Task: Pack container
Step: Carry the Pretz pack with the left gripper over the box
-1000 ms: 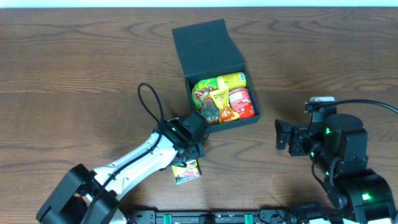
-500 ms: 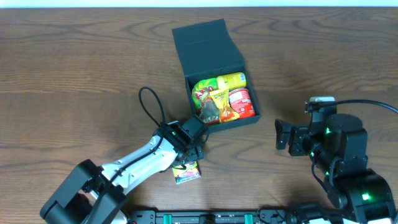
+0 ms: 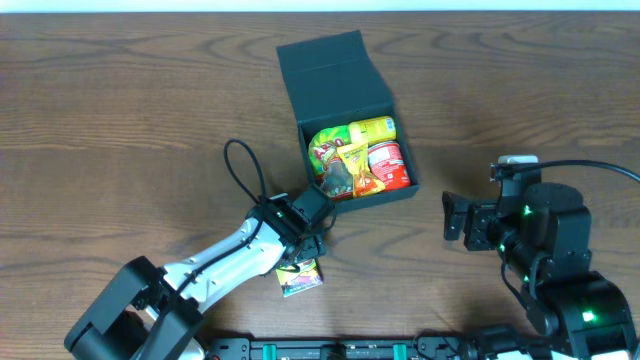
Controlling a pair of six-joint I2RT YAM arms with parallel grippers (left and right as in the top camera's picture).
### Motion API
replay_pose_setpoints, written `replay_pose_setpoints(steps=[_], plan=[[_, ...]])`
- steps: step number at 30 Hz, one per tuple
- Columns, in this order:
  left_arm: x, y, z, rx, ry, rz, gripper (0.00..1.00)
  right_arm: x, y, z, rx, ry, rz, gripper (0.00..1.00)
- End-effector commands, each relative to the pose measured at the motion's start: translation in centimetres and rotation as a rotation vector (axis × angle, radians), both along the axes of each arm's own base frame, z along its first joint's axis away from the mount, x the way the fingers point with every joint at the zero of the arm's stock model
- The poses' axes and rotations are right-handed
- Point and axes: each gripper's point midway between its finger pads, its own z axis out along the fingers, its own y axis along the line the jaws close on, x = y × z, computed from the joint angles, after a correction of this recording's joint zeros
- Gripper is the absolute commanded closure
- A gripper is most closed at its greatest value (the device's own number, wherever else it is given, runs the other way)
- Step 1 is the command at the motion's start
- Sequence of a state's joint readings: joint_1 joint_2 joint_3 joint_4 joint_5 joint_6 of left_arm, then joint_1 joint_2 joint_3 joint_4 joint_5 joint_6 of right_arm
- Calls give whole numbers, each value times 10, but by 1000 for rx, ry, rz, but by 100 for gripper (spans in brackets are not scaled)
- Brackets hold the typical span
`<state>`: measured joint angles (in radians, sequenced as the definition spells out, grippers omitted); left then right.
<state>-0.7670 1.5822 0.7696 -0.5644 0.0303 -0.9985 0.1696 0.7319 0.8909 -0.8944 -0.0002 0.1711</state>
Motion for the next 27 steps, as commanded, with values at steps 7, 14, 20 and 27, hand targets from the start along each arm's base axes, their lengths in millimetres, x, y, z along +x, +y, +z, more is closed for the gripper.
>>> replay_pose_setpoints(steps=[7, 14, 20, 27], plan=[[0, 3, -2, 18, -3, 2, 27, 1, -2, 4, -9, -12, -2, 1], [1, 2, 3, 8, -15, -12, 29, 1, -2, 4, -9, -12, -2, 1], [4, 8, 15, 19, -55, -27, 37, 1, -2, 4, -9, -12, -2, 1], [0, 15, 25, 33, -64, -26, 39, 1, -2, 4, -9, -12, -2, 1]])
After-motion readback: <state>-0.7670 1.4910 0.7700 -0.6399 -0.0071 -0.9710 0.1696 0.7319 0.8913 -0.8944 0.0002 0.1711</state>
